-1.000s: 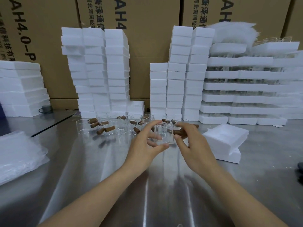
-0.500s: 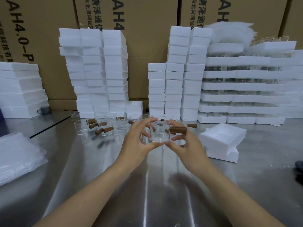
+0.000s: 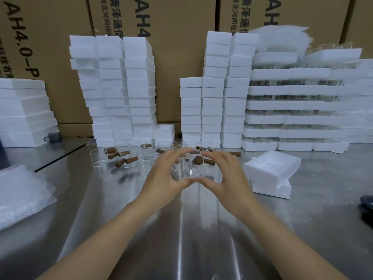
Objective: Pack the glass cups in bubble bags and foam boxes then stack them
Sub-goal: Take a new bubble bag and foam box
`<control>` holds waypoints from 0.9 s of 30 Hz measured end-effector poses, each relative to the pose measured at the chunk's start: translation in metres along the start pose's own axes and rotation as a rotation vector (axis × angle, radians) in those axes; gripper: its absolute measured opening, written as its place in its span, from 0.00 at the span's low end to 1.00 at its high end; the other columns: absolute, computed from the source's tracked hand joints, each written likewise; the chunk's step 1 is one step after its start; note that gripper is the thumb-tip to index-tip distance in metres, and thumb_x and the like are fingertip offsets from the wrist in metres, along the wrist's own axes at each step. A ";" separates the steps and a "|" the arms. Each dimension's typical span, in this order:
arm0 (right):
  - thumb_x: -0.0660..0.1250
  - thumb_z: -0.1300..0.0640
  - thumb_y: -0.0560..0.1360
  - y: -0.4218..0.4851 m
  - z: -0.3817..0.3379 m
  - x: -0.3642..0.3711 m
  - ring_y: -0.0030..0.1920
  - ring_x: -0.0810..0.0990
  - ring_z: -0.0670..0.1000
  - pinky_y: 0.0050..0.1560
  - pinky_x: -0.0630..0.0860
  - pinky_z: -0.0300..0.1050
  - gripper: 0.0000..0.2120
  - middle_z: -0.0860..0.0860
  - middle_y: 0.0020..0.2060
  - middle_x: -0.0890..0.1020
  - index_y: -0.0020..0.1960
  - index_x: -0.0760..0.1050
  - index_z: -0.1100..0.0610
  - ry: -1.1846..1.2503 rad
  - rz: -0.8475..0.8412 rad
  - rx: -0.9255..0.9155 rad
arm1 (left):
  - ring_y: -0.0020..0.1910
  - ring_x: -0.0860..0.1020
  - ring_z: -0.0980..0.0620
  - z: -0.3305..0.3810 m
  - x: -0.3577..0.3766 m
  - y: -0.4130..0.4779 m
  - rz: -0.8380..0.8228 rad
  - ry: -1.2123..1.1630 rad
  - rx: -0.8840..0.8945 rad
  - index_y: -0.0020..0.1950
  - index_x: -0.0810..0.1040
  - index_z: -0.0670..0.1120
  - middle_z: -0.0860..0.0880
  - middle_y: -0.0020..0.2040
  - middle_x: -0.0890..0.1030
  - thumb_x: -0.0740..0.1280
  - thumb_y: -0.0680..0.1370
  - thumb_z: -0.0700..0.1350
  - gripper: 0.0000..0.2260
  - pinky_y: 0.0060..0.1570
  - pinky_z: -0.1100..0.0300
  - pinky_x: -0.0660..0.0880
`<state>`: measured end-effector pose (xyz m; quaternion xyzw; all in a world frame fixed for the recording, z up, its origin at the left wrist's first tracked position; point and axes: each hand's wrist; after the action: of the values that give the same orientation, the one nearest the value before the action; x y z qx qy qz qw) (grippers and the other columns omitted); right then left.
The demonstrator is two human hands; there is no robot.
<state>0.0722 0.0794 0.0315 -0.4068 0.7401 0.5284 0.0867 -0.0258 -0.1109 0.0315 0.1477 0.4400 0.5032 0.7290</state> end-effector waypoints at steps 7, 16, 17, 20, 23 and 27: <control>0.71 0.35 0.75 0.000 -0.001 -0.001 0.70 0.64 0.36 0.67 0.61 0.28 0.33 0.32 0.70 0.69 0.77 0.66 0.39 0.031 -0.054 -0.003 | 0.61 0.81 0.59 -0.001 -0.004 0.005 -0.028 -0.208 -0.080 0.63 0.82 0.63 0.58 0.59 0.85 0.85 0.69 0.52 0.25 0.50 0.52 0.77; 0.73 0.34 0.74 0.000 -0.002 -0.005 0.69 0.70 0.37 0.67 0.67 0.35 0.32 0.35 0.69 0.75 0.75 0.69 0.41 -0.061 -0.058 0.015 | 0.62 0.81 0.60 -0.006 -0.002 0.002 -0.020 -0.274 -0.109 0.76 0.67 0.72 0.66 0.63 0.78 0.86 0.62 0.59 0.47 0.52 0.59 0.82; 0.73 0.35 0.74 0.000 -0.003 -0.007 0.69 0.70 0.37 0.65 0.67 0.35 0.32 0.35 0.68 0.75 0.74 0.70 0.42 -0.073 -0.046 0.008 | 0.62 0.81 0.59 -0.006 -0.002 0.002 -0.003 -0.245 -0.087 0.77 0.66 0.73 0.66 0.62 0.78 0.86 0.63 0.60 0.48 0.51 0.62 0.81; 0.73 0.39 0.74 0.000 -0.008 -0.010 0.68 0.68 0.41 0.63 0.71 0.38 0.30 0.40 0.65 0.72 0.74 0.71 0.43 -0.122 -0.033 -0.044 | 0.65 0.80 0.58 -0.006 -0.006 0.000 0.009 -0.021 -0.009 0.79 0.63 0.73 0.66 0.66 0.75 0.85 0.69 0.57 0.46 0.58 0.63 0.76; 0.72 0.41 0.75 -0.001 -0.015 -0.009 0.66 0.69 0.43 0.63 0.72 0.40 0.30 0.42 0.64 0.71 0.75 0.71 0.43 -0.168 -0.026 -0.138 | 0.67 0.73 0.62 -0.002 -0.008 -0.003 -0.002 0.271 0.146 0.78 0.68 0.71 0.68 0.68 0.76 0.79 0.74 0.60 0.35 0.64 0.53 0.77; 0.73 0.40 0.76 0.000 -0.017 -0.008 0.67 0.70 0.43 0.67 0.71 0.40 0.33 0.41 0.66 0.72 0.77 0.68 0.45 -0.139 0.004 -0.153 | 0.64 0.74 0.63 0.001 -0.007 -0.003 0.044 0.225 0.130 0.73 0.75 0.66 0.68 0.61 0.81 0.77 0.72 0.64 0.30 0.62 0.63 0.74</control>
<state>0.0827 0.0694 0.0436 -0.3732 0.6905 0.6106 0.1055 -0.0238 -0.1183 0.0335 0.1470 0.5472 0.5030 0.6527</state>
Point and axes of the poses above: each hand's wrist, its own y-axis towards the middle knuckle, its own x-axis out of the palm, z = x × y
